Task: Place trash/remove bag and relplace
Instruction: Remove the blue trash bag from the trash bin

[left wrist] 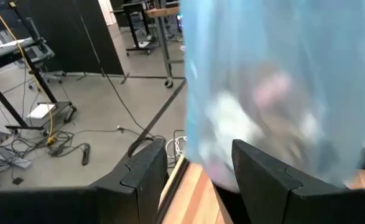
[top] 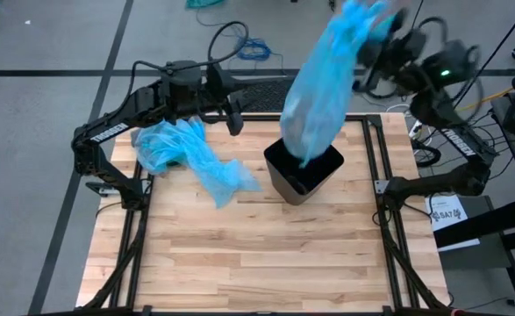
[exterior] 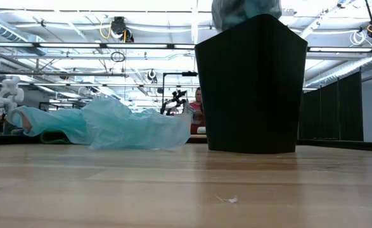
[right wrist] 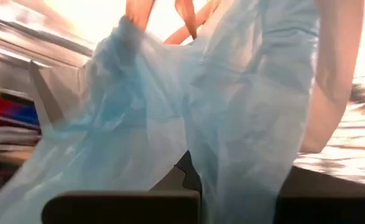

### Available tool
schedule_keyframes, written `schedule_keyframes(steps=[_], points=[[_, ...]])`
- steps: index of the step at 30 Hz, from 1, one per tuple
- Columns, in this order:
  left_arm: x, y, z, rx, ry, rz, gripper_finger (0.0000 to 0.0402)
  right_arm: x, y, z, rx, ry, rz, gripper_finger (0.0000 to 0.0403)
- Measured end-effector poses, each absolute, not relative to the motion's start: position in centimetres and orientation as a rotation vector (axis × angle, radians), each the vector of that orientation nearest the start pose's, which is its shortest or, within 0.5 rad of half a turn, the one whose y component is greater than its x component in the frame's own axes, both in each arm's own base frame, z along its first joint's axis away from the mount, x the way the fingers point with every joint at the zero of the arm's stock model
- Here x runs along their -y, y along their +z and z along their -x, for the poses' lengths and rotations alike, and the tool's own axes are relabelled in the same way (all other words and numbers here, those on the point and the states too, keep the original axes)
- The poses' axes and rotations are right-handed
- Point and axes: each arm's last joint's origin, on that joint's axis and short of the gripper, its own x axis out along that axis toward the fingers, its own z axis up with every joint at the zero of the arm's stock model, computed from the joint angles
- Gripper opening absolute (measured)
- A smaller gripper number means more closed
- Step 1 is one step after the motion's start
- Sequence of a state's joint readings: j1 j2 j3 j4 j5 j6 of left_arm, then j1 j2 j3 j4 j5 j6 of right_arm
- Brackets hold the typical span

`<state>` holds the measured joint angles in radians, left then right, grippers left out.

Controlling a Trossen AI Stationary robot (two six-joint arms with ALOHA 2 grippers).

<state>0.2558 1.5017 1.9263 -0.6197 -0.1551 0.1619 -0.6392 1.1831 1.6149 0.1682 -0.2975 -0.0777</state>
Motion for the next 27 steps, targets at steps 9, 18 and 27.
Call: schedule_keyframes(steps=[9, 18, 27], points=[[-7.9, 50.0, -28.3, -0.263, 0.403, -0.122, 0.0185, 13.5, 57.8, -13.6, 0.302, -0.925, 0.370, 0.0000], [-7.9, 49.1, -28.1, -0.346, 0.427, -0.043, 0.0185, 17.5, 48.1, -14.1, -0.112, -1.089, -0.271, 0.0000], [-8.0, 47.6, -27.3, -0.500, 0.544, 0.017, 0.0185, 16.1, 37.5, -11.8, -0.240, -1.167, -0.570, 0.0000]])
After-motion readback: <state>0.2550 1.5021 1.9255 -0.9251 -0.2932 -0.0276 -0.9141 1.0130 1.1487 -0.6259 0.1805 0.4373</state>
